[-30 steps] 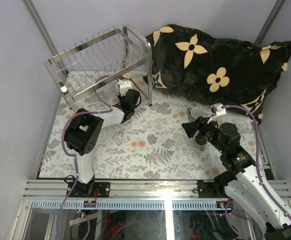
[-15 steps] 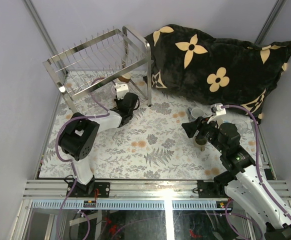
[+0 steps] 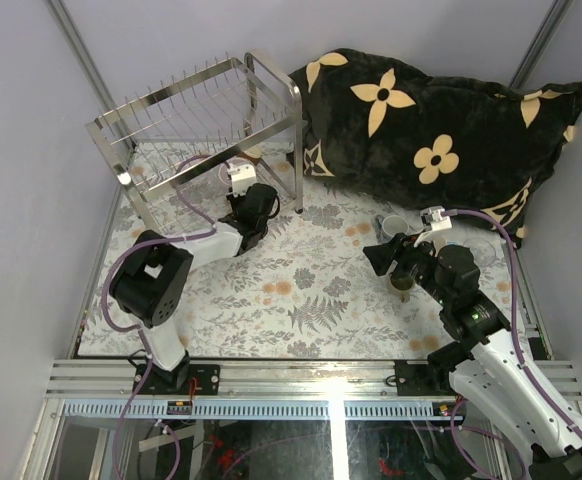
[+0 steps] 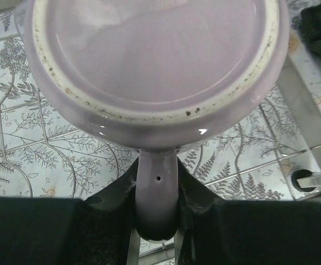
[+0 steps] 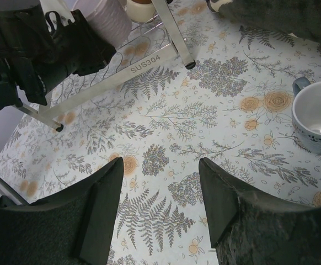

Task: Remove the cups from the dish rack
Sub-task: Unload the cup from the dish rack.

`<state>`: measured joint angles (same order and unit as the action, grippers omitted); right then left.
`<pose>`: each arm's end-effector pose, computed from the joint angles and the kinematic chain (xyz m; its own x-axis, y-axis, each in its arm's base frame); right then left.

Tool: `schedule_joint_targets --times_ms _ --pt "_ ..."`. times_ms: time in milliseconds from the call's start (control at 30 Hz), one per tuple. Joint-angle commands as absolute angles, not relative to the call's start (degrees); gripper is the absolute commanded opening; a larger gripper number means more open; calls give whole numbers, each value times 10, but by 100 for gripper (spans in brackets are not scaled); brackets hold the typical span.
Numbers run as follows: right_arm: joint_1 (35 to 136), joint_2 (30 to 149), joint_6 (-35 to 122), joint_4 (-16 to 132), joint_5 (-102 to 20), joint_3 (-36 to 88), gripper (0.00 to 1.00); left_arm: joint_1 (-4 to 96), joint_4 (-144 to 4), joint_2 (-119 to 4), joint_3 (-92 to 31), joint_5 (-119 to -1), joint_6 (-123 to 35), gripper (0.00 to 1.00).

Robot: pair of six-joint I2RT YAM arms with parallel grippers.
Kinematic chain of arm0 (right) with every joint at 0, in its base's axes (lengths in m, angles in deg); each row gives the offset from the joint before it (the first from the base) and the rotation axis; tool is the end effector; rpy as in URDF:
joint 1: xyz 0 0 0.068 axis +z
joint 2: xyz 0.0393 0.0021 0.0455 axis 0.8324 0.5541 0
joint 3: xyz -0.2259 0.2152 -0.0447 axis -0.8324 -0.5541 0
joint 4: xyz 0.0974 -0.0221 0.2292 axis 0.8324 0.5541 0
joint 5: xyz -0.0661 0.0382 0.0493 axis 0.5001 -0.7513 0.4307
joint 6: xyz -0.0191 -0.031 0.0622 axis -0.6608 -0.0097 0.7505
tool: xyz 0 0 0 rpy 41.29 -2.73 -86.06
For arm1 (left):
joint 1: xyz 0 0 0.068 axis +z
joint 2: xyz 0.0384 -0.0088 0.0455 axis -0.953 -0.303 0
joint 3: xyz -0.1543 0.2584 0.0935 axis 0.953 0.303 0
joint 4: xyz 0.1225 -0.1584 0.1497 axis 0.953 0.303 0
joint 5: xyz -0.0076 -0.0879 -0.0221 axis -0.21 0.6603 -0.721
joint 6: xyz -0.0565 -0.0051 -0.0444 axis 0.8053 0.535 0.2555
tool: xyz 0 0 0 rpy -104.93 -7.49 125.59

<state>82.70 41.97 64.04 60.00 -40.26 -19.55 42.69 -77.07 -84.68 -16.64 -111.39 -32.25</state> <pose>0.1155 0.0649 0.3155 -0.3336 0.3468 -0.8766 -0.4376 0.7667 0.4698 0.3604 -0.1586 0.2283 -0.4042 -0.1083 -0.9082 -0.3139 0.9491 0.0265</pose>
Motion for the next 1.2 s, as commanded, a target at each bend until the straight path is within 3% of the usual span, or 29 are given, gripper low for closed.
schedule_joint_targets --times_ms 0,1167 --pt "828 416 642 581 -392 -192 64 415 -845 -792 -175 -1177 -331 0" --pt "828 413 643 582 -391 -193 64 296 -816 -699 -74 -1158 -248 0"
